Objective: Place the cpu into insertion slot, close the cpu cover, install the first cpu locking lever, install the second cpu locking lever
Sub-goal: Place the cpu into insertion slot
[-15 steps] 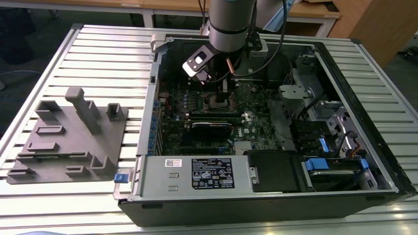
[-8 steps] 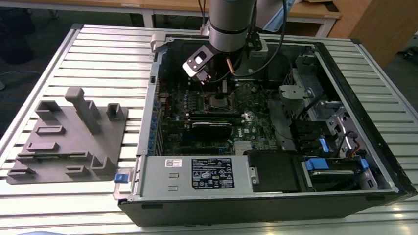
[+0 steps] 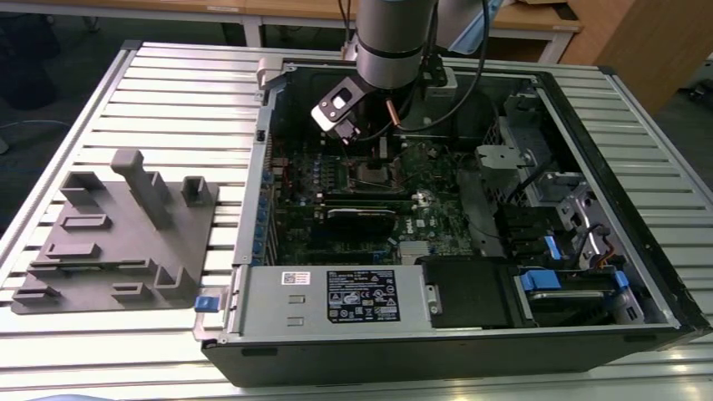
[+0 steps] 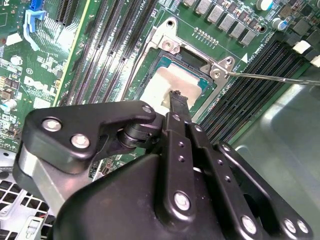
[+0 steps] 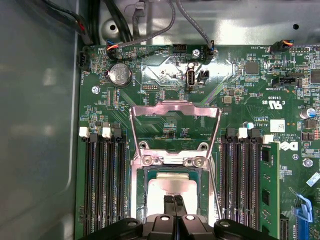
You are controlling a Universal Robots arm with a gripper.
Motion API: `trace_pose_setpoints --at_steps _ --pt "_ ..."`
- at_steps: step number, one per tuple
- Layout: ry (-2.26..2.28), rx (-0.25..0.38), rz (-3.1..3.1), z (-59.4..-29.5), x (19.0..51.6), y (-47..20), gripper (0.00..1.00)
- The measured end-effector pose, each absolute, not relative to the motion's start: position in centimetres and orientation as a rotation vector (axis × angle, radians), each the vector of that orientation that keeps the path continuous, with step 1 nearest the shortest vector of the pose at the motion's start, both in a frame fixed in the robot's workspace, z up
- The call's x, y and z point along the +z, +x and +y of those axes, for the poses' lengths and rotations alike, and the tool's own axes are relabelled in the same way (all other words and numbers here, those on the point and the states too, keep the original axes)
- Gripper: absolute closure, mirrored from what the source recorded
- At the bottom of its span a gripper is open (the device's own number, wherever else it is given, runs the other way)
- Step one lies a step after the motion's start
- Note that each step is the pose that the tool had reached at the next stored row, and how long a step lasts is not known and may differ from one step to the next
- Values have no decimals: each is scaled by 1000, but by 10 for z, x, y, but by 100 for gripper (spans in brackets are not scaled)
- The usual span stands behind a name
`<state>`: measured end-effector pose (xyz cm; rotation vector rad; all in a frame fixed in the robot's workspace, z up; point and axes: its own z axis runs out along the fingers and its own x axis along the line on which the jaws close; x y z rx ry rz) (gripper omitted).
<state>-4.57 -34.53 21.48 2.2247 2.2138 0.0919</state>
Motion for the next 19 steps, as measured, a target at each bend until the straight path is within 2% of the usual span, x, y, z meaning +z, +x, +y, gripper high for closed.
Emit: trace_pose_setpoints --at_steps 19 --pt "2225 93 2214 -345 200 -46 89"
